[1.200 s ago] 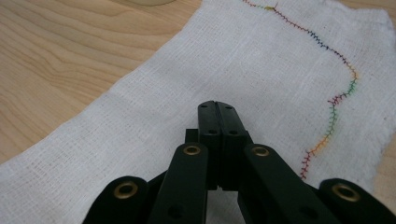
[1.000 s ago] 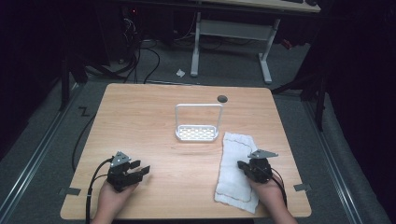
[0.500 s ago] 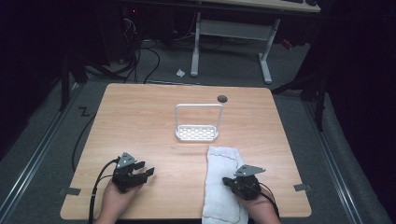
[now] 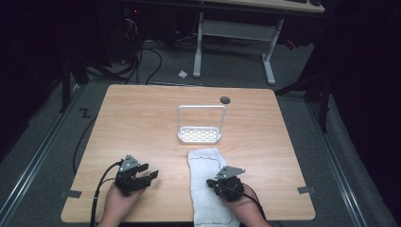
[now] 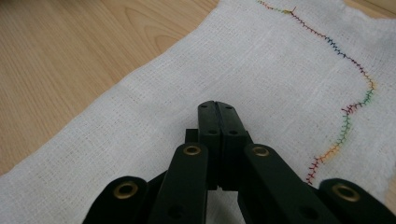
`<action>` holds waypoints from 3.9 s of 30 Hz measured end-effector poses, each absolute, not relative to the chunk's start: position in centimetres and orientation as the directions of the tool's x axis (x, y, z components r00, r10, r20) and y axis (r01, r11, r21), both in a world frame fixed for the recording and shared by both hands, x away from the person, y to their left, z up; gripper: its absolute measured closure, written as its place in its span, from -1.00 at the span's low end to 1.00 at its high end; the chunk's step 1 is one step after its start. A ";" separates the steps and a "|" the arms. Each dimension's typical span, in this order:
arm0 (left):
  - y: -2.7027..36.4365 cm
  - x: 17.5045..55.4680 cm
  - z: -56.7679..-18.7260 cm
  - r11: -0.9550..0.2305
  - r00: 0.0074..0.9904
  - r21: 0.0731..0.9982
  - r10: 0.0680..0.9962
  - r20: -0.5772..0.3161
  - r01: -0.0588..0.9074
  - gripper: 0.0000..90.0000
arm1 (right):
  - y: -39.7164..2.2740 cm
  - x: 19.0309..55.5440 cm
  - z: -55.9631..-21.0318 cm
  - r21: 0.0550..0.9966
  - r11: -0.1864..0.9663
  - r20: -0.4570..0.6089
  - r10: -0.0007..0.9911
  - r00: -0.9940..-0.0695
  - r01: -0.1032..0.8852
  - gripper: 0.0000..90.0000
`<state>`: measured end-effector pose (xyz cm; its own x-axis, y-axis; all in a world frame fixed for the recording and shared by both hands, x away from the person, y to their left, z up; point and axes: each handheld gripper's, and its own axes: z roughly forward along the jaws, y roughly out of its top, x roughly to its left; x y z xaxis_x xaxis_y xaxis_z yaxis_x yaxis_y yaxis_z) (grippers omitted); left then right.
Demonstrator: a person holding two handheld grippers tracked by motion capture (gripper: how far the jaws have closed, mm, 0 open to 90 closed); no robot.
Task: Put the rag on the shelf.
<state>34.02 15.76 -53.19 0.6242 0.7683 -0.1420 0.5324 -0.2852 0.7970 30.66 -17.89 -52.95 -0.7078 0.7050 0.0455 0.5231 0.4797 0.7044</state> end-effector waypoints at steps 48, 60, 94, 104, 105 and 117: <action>7.5 38.8 -53.6 -0.278 0.640 0.734 0.720 -0.268 0.620 0.43 | -18.5 38.1 -53.2 0.718 0.357 0.115 0.786 -0.607 0.598 0.69; 7.5 38.7 -53.8 -0.266 0.641 0.743 0.716 -0.275 0.615 0.88 | -18.6 38.0 -53.3 0.726 0.354 0.132 0.770 -0.624 0.590 0.84; 8.0 37.4 -46.4 -0.129 0.682 0.887 0.691 -0.240 0.443 0.92 | -19.4 36.0 -45.7 0.872 0.286 0.029 0.779 -0.626 0.397 0.87; 8.7 37.8 -42.5 -0.090 0.690 0.926 0.694 -0.205 0.366 0.93 | -19.0 36.4 -41.5 0.916 0.265 -0.020 0.780 -0.625 0.301 0.87; 8.7 37.9 -42.2 -0.085 0.691 0.929 0.694 -0.203 0.359 0.93 | -19.0 36.4 -41.2 0.919 0.264 -0.025 0.780 -0.625 0.293 0.87; 9.0 37.8 -39.3 -0.055 0.697 0.955 0.696 -0.172 0.291 0.93 | -18.9 36.4 -37.9 0.950 0.226 -0.046 0.783 -0.620 0.215 0.87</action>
